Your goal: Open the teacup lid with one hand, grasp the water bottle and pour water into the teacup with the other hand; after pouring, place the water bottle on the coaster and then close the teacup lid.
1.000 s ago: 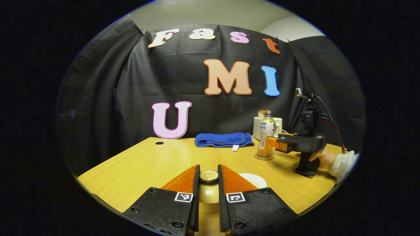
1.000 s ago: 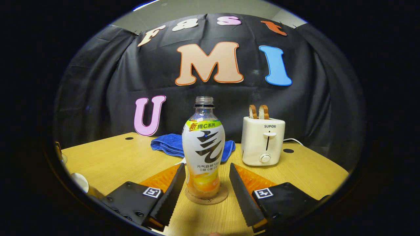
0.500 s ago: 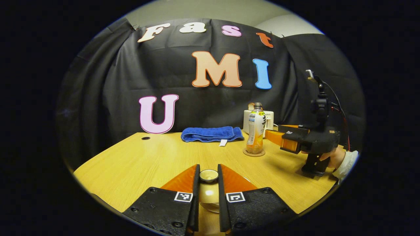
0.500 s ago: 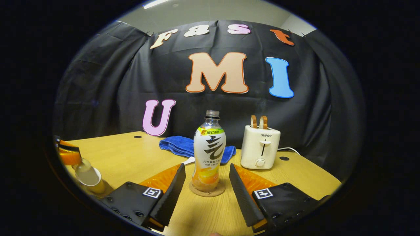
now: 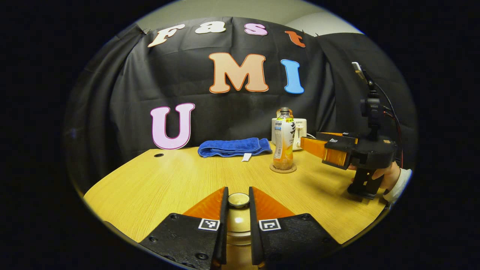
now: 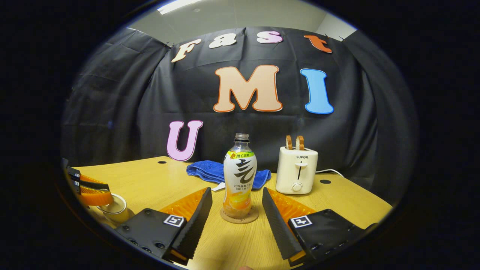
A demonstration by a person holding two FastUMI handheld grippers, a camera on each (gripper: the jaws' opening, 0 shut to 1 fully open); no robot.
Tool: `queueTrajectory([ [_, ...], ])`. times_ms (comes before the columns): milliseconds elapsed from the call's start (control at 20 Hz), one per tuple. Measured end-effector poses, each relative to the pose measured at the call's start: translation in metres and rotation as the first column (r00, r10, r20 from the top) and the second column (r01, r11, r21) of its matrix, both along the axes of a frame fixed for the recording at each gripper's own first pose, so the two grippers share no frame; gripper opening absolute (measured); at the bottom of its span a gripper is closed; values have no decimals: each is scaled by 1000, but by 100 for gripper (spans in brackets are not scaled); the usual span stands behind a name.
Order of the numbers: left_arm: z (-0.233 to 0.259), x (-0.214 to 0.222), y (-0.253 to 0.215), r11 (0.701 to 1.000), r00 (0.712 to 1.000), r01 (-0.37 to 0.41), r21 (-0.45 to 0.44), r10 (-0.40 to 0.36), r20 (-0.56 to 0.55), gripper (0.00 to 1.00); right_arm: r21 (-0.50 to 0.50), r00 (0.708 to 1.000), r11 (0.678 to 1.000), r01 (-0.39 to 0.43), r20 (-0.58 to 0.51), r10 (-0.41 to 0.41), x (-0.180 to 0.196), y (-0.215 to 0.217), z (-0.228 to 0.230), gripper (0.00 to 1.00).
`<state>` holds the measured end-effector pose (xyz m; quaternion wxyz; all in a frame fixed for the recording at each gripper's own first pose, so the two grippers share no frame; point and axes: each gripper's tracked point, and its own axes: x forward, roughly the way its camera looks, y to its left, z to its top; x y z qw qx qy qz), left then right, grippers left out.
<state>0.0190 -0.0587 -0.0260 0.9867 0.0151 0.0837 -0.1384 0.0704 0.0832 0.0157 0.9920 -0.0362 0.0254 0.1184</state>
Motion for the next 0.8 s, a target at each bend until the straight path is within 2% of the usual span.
queueTrajectory([
  [150,1,1,-3,1000,1000,2,2,-2,9,25,22,1000,1000,-1,-2,1,-5,-4,3,82],
  [250,1,2,-2,1000,1000,-5,-4,5,9,31,35,1000,999,-4,-4,4,-12,-6,7,82],
  [300,2,0,-1,1000,1000,-11,-10,11,17,43,40,1000,999,-3,-5,4,-15,-6,8,82],
  [400,8,-2,0,1000,999,-20,-22,21,43,70,51,1000,999,0,-7,0,-25,-9,10,91],
  [500,15,-3,4,998,995,-48,-33,51,81,89,60,1000,998,19,-6,-18,-40,-16,12,84],
  [550,17,-3,7,997,994,-65,-35,68,90,93,61,999,997,37,-6,-36,-47,-20,10,82],
  [600,18,-5,10,996,991,-87,-34,90,100,98,64,999,997,53,-5,-53,-53,-23,9,91],
  [650,21,-6,16,993,987,-114,-33,117,114,97,65,998,996,64,-8,-64,-63,-24,6,87],
  [800,28,-10,27,981,970,-182,-61,190,153,97,57,997,995,76,-12,-75,-87,-26,1,87],
])
